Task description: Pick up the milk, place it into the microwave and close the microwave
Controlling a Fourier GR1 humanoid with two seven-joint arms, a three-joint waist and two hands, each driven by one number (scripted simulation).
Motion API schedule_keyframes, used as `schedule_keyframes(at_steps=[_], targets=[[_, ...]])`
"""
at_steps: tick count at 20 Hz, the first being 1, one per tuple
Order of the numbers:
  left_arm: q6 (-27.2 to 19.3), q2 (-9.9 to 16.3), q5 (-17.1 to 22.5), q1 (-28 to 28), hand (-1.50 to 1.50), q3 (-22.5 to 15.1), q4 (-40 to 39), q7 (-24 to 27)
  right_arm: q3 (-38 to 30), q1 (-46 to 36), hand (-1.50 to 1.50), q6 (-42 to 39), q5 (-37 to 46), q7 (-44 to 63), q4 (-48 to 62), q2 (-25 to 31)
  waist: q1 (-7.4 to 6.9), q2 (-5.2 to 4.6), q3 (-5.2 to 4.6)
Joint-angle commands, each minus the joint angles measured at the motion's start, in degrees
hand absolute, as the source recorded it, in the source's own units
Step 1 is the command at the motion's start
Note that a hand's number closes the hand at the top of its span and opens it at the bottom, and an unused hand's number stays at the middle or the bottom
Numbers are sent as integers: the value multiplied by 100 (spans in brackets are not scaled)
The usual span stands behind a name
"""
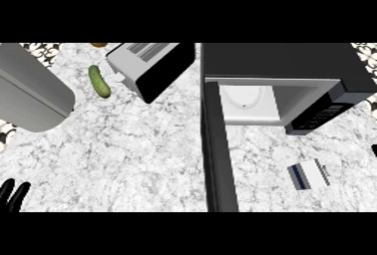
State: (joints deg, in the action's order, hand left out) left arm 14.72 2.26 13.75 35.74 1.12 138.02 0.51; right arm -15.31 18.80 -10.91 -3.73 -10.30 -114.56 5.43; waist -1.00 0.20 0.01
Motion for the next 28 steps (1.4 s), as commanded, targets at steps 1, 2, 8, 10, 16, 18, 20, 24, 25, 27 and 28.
schedule_keyframes(at_steps=[1, 2, 8, 10, 16, 18, 20, 24, 25, 27, 28], targets=[[213, -56, 723, 451, -150, 226, 627, 161, -319, 148, -150, -53, 210, -860, 1016, -2, -9, 4, 5], [309, -149, 610, 735, -150, 9, 935, 226, -297, -118, -150, 224, 323, -513, 956, -37, -60, 8, 3], [584, -53, 884, 1094, -150, 151, 986, 260, -549, -193, -150, 100, 538, -1400, 2408, 168, -54, 4, 8], [732, -10, 1042, 1088, -150, 492, 733, 594, -489, -525, -150, 244, 704, -1566, 2899, 136, -75, -3, 6], [1137, -59, 1099, 1503, -150, 584, 612, 981, -701, -911, -150, 211, 914, -2503, 4410, 459, -119, -4, 13], [1062, -182, 920, 1430, -150, 427, 593, 933, -656, -825, -150, 318, 1130, -3015, 4858, 413, -51, -13, 15], [1267, -129, 1166, 1806, -150, 593, 791, 1051, -693, -1068, -150, 549, 1255, -2974, 4992, 486, -96, -3, 11], [1349, -208, 1099, 1832, -150, 607, 697, 1156, -755, -1319, -150, 449, 1294, -3496, 5865, 674, -43, -12, 12], [1385, -66, 1391, 1862, -150, 884, 611, 1157, -763, -1409, -150, 612, 1439, -3803, 6269, 679, -69, -19, 16], [1545, -118, 1264, 2126, -150, 738, 747, 1234, -747, -1594, -150, 729, 1516, -4205, 6706, 621, -116, -15, 23], [1488, -168, 1192, 1998, -150, 661, 714, 1199, -859, -1861, -150, 460, 1361, -3981, 6855, 893, -70, -22, 18]])
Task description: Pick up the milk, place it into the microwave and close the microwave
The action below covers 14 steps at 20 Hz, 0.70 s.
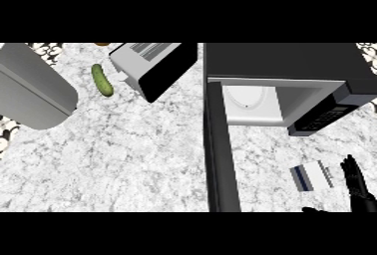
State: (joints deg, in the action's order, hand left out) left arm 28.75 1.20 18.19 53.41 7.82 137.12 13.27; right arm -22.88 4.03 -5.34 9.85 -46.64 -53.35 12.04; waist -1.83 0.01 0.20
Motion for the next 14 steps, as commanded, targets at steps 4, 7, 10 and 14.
schedule_keyframes(at_steps=[4, 7, 10, 14], targets=[[105, -103, 833, 280, -150, 20, 873, -4, -131, -755, -150, 48, 117, -901, 1635, 215, -9, -21, 10], [74, 46, 951, 114, -150, 232, 611, -75, -157, -917, -150, -93, 17, -1395, 2118, 32, 68, -31, 7], [206, -24, 857, 148, -150, 184, 510, 131, -267, -1514, -150, -69, -39, -1232, 2581, 134, 8, -33, 8], [439, 150, 1180, 493, -150, 311, 617, 99, -276, -1622, 150, -542, -79, -1409, 3004, 341, -27, -32, 12]])
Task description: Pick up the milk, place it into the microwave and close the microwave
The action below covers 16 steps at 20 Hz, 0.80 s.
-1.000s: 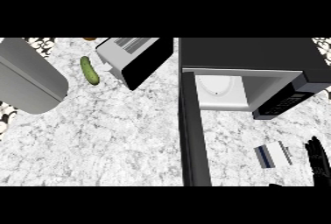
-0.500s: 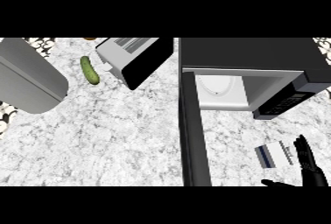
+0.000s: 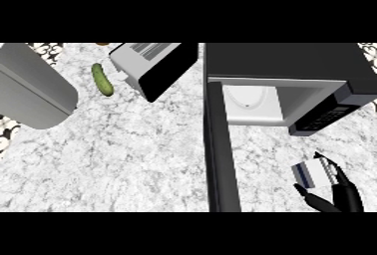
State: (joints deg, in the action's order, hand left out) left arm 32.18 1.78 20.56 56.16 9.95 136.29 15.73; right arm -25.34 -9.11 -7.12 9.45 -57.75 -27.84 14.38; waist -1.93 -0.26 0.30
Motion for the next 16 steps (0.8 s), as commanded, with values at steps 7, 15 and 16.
schedule_keyframes(at_steps=[7, 15, 16], targets=[[92, 62, 824, 14, -150, 28, 359, -76, 175, -683, 150, -86, 234, -727, 803, 129, 25, -22, 0], [342, -42, 799, 505, -150, 127, 556, 262, 361, -905, 150, -29, 307, -855, 843, -403, -36, 2, -4], [180, -33, 787, 323, -150, -22, 651, 78, 377, -1167, 150, -259, 254, -676, 762, -407, 7, -13, -2]])
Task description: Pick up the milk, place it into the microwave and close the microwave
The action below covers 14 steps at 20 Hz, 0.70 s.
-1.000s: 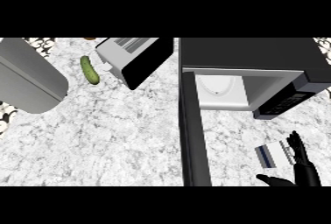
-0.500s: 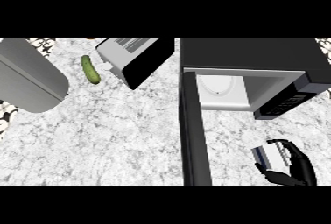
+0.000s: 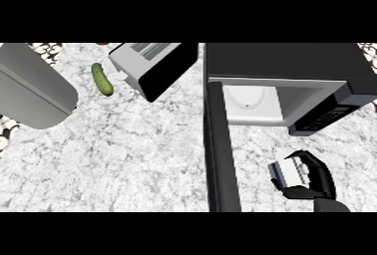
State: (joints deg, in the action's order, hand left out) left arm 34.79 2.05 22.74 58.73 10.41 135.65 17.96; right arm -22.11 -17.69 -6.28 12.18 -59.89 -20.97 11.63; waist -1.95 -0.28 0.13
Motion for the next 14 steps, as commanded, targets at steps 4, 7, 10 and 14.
schedule_keyframes(at_steps=[4, 7, 10, 14], targets=[[-36, 75, 847, -34, -150, 160, 443, -86, 270, -284, 150, -378, 89, -584, 16, -342, 74, 1, 4], [-63, 144, 997, 68, -150, 287, 603, -178, 312, -450, 150, -180, 131, -401, -81, -226, 83, 6, 1], [23, -39, 820, 515, -150, 108, 931, -215, 353, -656, 150, 68, 150, -266, -160, -366, 39, 21, 1], [-10, 102, 967, 221, -150, 194, 631, -258, 276, -1080, 150, 48, 66, 27, -227, -220, 71, 9, -2]])
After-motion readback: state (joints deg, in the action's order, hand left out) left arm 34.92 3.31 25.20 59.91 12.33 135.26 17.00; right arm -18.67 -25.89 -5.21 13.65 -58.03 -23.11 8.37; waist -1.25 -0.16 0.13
